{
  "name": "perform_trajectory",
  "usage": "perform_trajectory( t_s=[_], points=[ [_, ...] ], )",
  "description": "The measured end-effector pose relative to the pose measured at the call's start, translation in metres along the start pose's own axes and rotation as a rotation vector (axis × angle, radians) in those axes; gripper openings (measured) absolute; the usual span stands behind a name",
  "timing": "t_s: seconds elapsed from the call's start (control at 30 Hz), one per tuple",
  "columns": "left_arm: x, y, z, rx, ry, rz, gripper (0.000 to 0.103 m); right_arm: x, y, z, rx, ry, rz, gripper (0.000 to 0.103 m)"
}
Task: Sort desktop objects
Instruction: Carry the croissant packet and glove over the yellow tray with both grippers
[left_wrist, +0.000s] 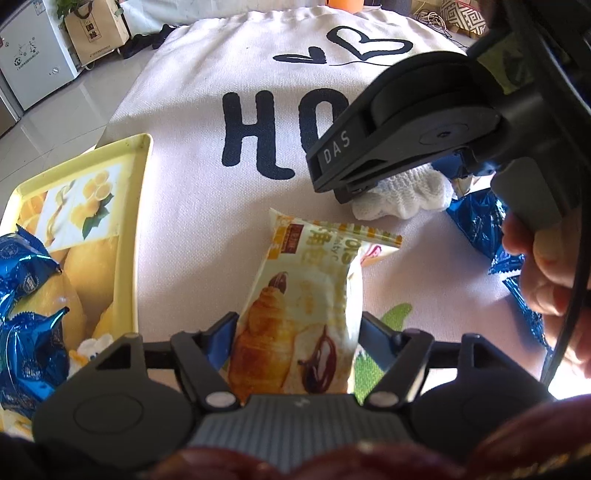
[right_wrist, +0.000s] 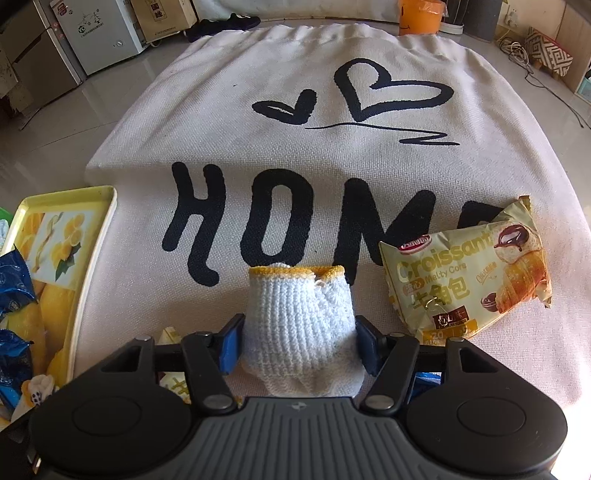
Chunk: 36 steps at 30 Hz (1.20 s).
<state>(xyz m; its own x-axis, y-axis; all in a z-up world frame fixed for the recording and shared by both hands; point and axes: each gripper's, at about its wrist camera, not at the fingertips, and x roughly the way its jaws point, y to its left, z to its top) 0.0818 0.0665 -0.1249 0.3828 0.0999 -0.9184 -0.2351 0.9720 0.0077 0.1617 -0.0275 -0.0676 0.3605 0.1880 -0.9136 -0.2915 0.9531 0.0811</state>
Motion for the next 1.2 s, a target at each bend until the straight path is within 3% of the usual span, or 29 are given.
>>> perform_trajectory(
  t_s=[0.1,0.3,0.37,0.57,0.67,1.2],
  points=[
    [-0.003,0.003,0.003,-0.005,-0.004,-0.001,0.06,0.0,0.006,-0.003,0.015,0.001,0.013,0.061],
    [0.003,0.022,0.013,-0.065,0.003,-0.012,0.059,0.001,-0.008,-0.003,0.098,0.015,0.072,0.06],
    [-0.02,0.027,0.004,-0.083,-0.01,-0.015,0.059,-0.002,-0.01,-0.004,0.114,0.013,0.086,0.06],
    [-0.032,0.04,0.013,-0.146,-0.031,-0.02,0.059,-0.009,-0.011,0.0,0.134,-0.008,0.114,0.06],
    [-0.018,0.053,0.013,-0.163,-0.044,-0.008,0.059,-0.012,-0.007,0.003,0.13,-0.016,0.133,0.06],
    [-0.044,0.126,0.029,-0.366,-0.098,0.038,0.059,-0.02,0.036,0.006,0.068,-0.034,0.341,0.061]
  ],
)
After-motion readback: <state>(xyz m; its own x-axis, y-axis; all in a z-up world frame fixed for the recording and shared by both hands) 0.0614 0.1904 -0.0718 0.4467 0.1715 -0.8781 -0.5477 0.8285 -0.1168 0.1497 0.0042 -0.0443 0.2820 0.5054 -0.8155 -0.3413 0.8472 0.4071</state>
